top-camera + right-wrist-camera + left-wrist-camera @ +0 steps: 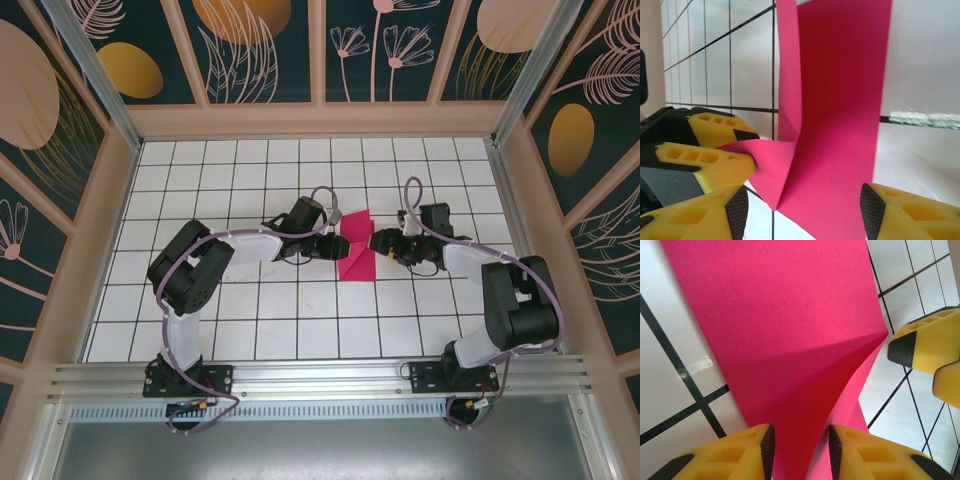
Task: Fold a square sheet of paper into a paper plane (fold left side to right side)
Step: Turn over the paper at the center of the table.
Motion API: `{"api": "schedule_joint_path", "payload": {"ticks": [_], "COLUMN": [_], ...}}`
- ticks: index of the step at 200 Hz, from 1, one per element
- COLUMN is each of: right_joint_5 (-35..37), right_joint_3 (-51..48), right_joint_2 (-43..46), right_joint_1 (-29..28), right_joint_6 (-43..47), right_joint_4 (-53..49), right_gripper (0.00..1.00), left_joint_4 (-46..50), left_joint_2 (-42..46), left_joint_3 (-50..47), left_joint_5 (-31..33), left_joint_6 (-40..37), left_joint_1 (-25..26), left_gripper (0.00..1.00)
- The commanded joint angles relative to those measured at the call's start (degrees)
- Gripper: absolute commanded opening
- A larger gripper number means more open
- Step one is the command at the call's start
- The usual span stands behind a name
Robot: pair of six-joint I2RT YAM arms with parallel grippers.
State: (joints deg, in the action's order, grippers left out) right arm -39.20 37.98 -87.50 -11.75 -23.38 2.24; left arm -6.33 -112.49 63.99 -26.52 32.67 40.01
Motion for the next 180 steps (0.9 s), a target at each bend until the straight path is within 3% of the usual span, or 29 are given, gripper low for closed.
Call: {"api": "schedule_joint_path", "payload": {"ticks": [1,51,66,89,116,157,180], "right_joint_5": [-2.9,-3.7,-4.0,-3.5,-5.1,-13.3,-18.8], "right_joint_3": [1.1,6.0,6.8,6.7,5.9,4.1,4.5], "right_joint_2": [-3.5,-10.8,-11.6,-11.0,-7.3,4.2,10.3], "right_joint_1": [-1.4,-4.5,-5.0,-4.7,-2.8,0.7,2.4], "right_joint_6": [-1.5,-3.0,-3.4,-3.1,-1.6,0.3,-1.5], "right_joint_4": [5.0,7.3,8.2,8.6,8.7,12.2,15.1], "right_gripper": [0.61,0.49,0.39,0.16,0.01,0.0,0.0], "left_joint_4": [-0.6,-0.3,0.7,1.9,1.3,-3.4,-9.7], "left_joint_2": [-0.3,-0.2,0.6,3.9,11.5,26.3,33.6], "left_joint_3": [0.8,0.7,0.7,-0.3,-3.8,-10.6,-14.2], "left_joint_5": [0.6,2.1,3.4,5.9,7.6,9.7,8.6], "left_joint_6": [-0.1,-0.5,-1.0,-1.7,-0.9,2.3,4.7], "left_joint_1": [-0.1,-0.2,-0.3,-0.7,-2.7,-5.0,-5.1], "left_gripper": [0.36,0.37,0.39,0.47,0.65,0.98,0.98]}}
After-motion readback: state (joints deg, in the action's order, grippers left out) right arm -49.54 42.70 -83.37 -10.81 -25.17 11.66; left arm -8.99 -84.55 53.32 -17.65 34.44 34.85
